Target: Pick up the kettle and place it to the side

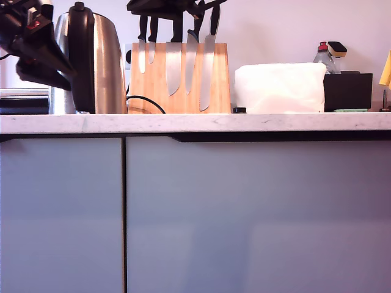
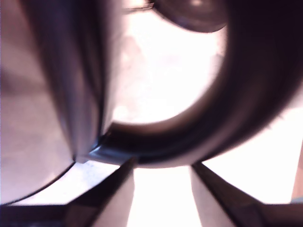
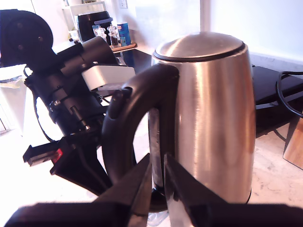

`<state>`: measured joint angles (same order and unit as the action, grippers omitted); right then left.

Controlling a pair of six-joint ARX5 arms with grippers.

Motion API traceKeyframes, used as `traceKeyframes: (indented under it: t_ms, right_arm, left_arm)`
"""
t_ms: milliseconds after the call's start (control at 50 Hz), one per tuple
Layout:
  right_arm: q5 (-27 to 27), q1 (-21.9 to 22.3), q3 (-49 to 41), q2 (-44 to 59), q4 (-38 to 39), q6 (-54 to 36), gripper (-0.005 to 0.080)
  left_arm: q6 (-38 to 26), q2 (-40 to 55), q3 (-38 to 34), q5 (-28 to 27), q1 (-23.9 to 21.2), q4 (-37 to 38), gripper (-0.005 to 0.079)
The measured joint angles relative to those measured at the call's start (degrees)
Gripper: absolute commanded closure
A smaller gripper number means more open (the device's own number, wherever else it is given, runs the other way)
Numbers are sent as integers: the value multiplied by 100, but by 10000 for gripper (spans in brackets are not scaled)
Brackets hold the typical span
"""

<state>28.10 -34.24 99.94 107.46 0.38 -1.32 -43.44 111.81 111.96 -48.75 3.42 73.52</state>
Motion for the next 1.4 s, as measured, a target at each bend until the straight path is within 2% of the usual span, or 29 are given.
traceKeyframes:
  t_ms: [160, 300, 480, 560, 660, 740, 780, 820, 840, 1020, 1180, 1320, 1400]
  right_arm:
    - [153, 2, 0, 0, -129, 79, 593]
    - [264, 2, 0, 0, -348, 122, 593]
    - [302, 2, 0, 0, -544, 127, 593]
    - [302, 2, 0, 0, -656, 127, 593]
    - [302, 2, 0, 0, -772, 127, 594]
    - [302, 2, 0, 0, -820, 127, 612]
    - [302, 2, 0, 0, -837, 127, 673]
    - [302, 2, 0, 0, -887, 125, 764]
    - [304, 2, 0, 0, -909, 125, 769]
    - [302, 2, 0, -2, -1270, 127, 764]
    - [302, 42, 0, -33, -1792, 122, 764]
    - [273, 140, 0, -149, -2258, 24, 763]
    - [79, 177, 0, -262, -2511, -85, 763]
  left_arm:
    - [258, 0, 0, 44, -61, 168, 293]
    - [345, 0, 0, 98, -59, 417, 298]
    - [1080, 0, 0, 546, -20, 437, 313]
    - [1298, -2, 0, 804, 11, 442, 388]
    - [1458, -15, 0, 1016, 50, 444, 530]
    - [1517, -81, 0, 1058, 105, 444, 685]
    - [1537, -149, 0, 1078, 131, 444, 776]
    - [1547, -232, 0, 1117, 153, 444, 760]
    - [1550, -280, 0, 1152, 157, 444, 762]
    - [1899, -909, 0, 1189, 188, 446, 761]
    - [1978, -1443, 0, 640, 186, 450, 761]
    - [2175, -1709, 0, 570, 170, 452, 761]
    - [2227, -1834, 0, 573, 170, 452, 761]
